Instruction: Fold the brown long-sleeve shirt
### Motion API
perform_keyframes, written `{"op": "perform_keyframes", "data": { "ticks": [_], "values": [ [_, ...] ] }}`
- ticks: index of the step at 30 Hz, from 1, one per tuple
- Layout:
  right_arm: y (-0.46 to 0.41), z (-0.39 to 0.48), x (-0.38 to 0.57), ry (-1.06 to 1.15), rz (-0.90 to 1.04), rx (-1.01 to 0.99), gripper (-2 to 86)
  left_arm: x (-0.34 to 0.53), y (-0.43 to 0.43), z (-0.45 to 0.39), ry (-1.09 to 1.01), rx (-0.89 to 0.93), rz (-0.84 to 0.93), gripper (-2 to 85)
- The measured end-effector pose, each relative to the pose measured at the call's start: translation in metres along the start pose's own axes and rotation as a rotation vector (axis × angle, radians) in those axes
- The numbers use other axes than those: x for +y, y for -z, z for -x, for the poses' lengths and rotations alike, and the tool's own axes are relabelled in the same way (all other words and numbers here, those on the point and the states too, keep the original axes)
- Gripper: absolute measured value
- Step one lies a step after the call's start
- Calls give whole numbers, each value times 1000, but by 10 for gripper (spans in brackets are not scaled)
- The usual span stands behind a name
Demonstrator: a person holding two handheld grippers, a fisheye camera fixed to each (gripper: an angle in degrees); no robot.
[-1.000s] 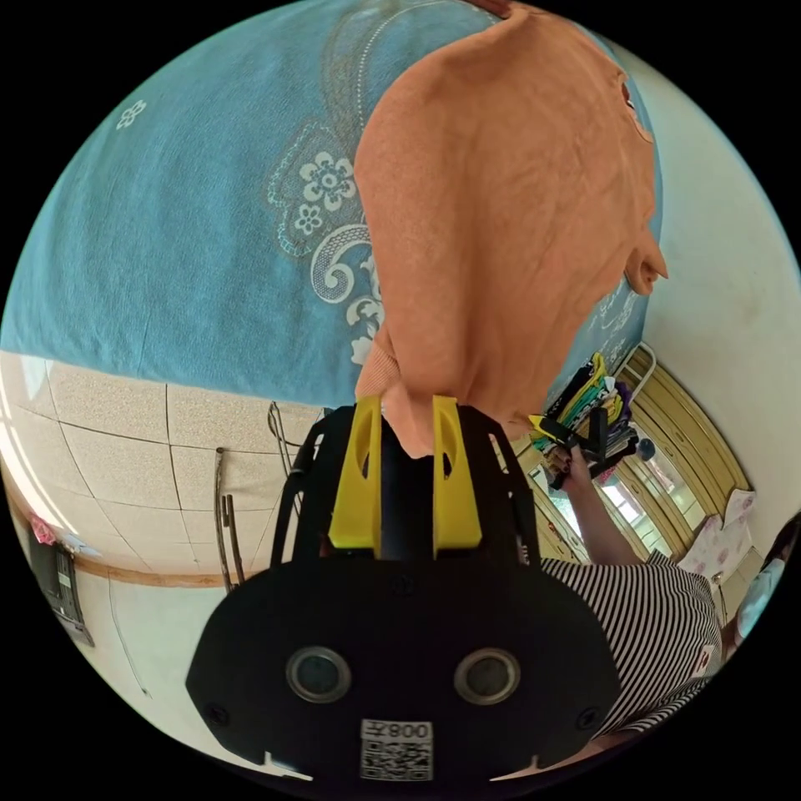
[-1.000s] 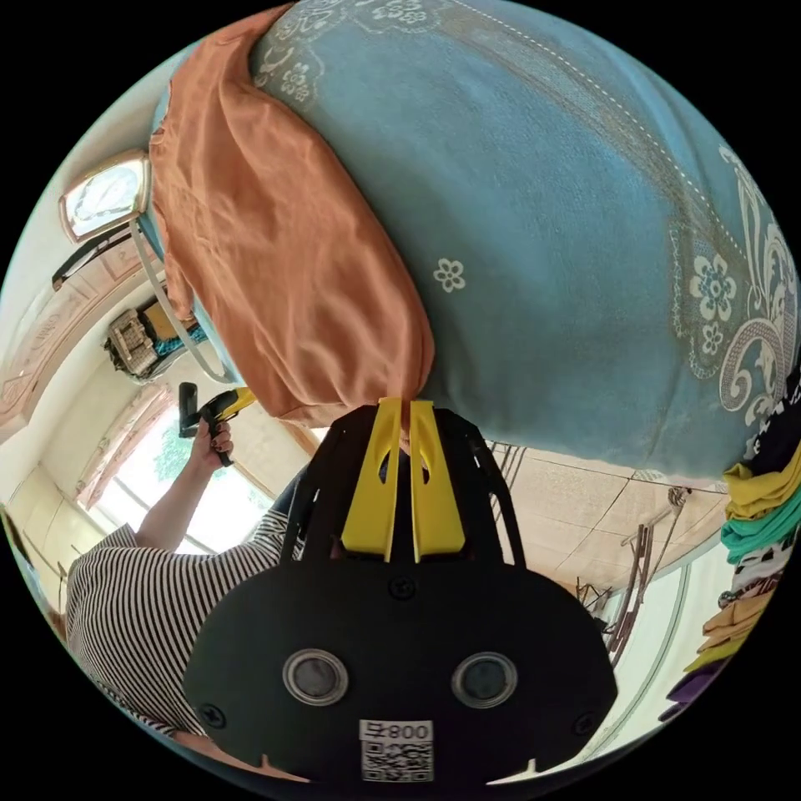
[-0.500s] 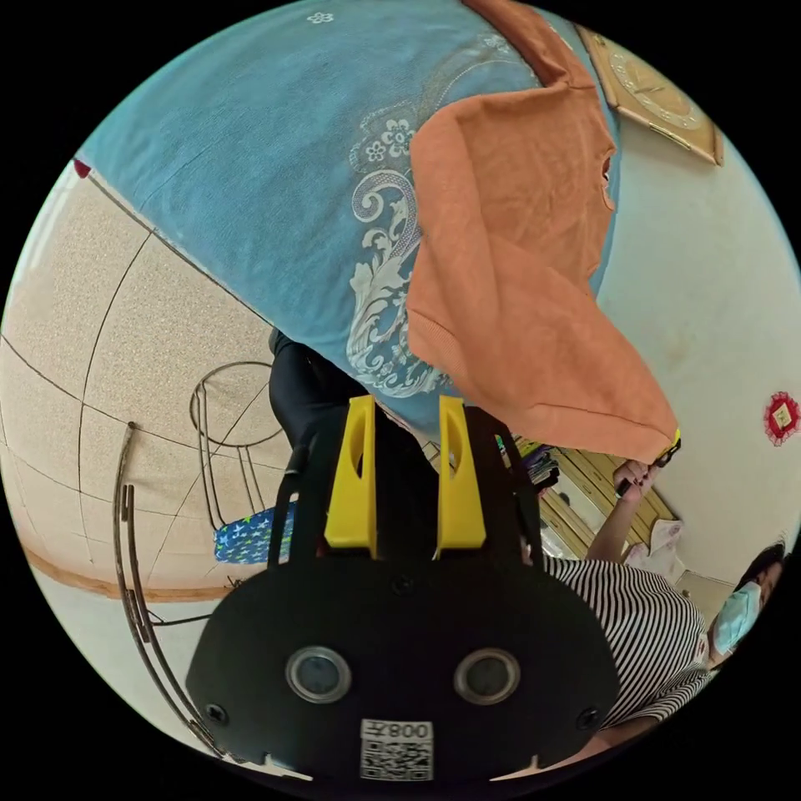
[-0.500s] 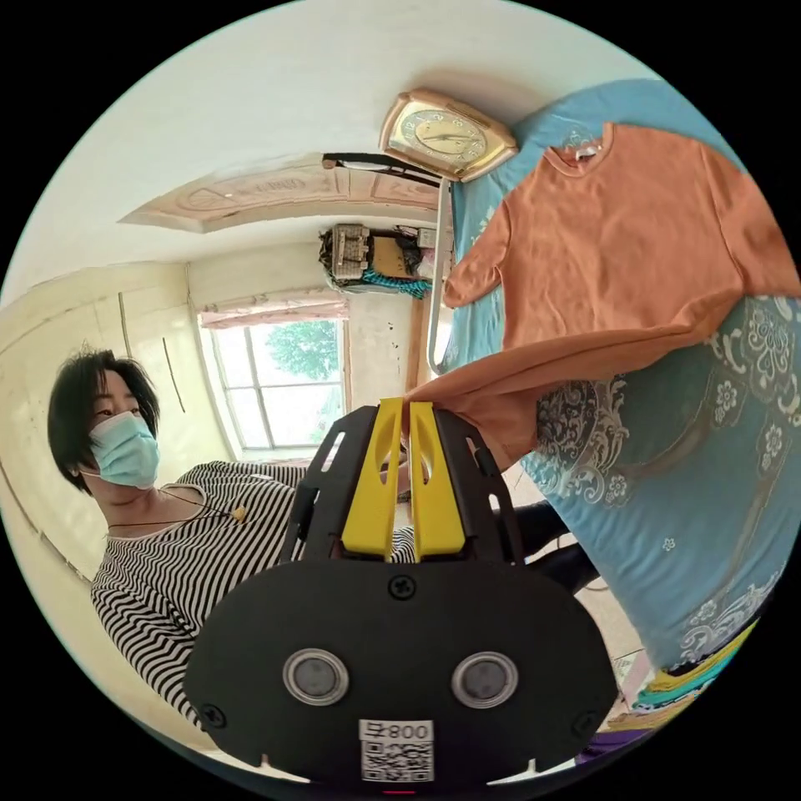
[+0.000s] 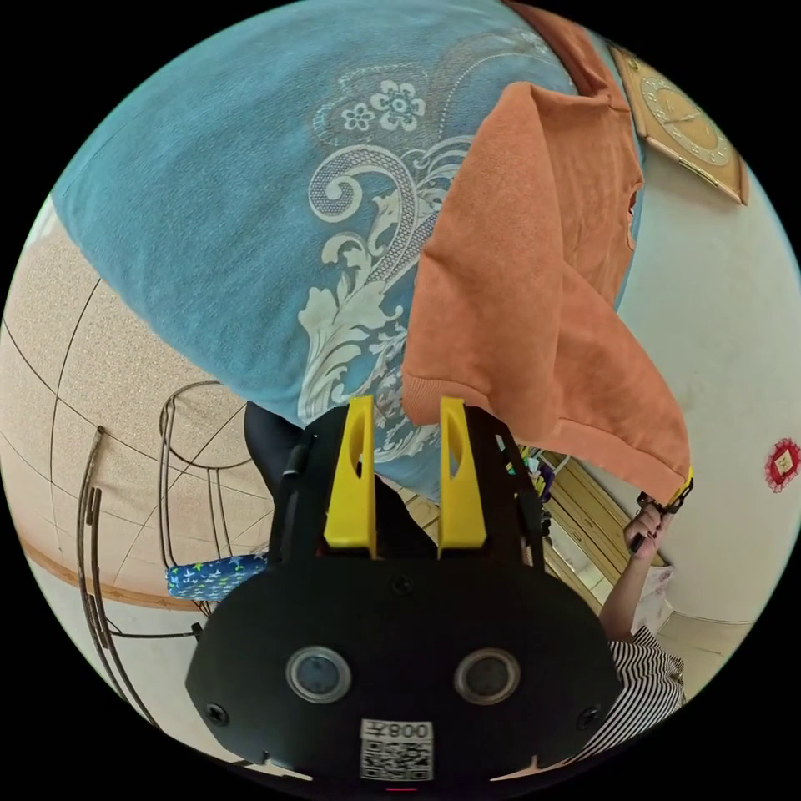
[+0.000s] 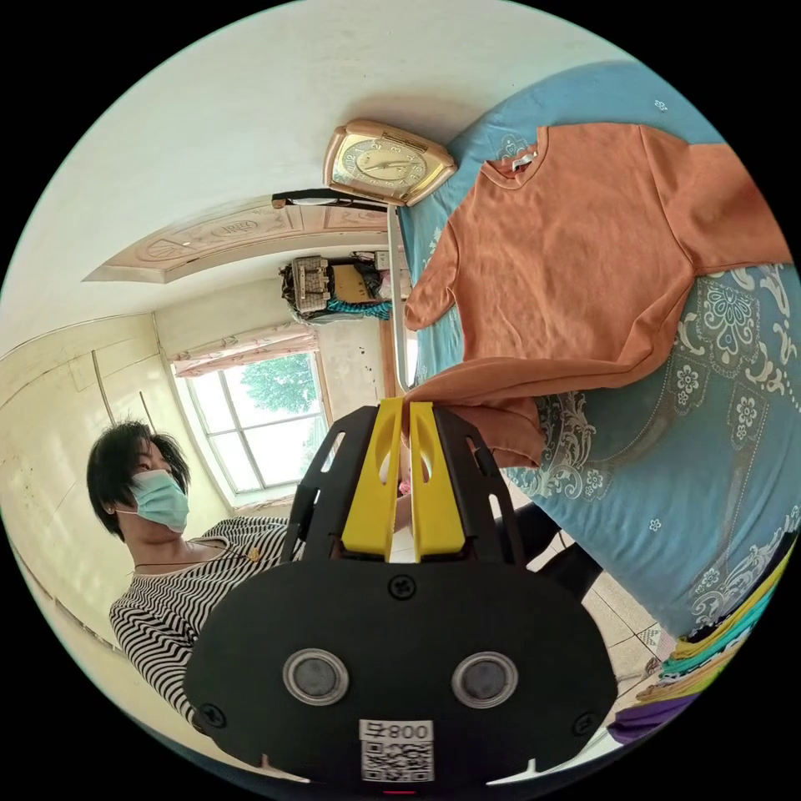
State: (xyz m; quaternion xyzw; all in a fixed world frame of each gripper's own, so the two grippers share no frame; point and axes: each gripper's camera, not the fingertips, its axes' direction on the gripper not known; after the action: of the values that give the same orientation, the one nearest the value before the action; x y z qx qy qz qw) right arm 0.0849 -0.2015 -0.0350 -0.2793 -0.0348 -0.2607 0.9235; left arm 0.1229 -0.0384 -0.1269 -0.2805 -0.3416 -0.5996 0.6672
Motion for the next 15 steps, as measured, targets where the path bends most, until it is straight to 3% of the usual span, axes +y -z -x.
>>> {"op": "perform_keyframes", "data": {
  "ticks": [8, 15],
  "values": [
    [6, -8, -12, -25, 11, 56, 9, -9, -35, -29, -25, -46, 22, 44],
    [12, -12, 2, -45, 32, 77, 10, 30, 13, -55, -141, -6, -80, 31]
  ]
}}
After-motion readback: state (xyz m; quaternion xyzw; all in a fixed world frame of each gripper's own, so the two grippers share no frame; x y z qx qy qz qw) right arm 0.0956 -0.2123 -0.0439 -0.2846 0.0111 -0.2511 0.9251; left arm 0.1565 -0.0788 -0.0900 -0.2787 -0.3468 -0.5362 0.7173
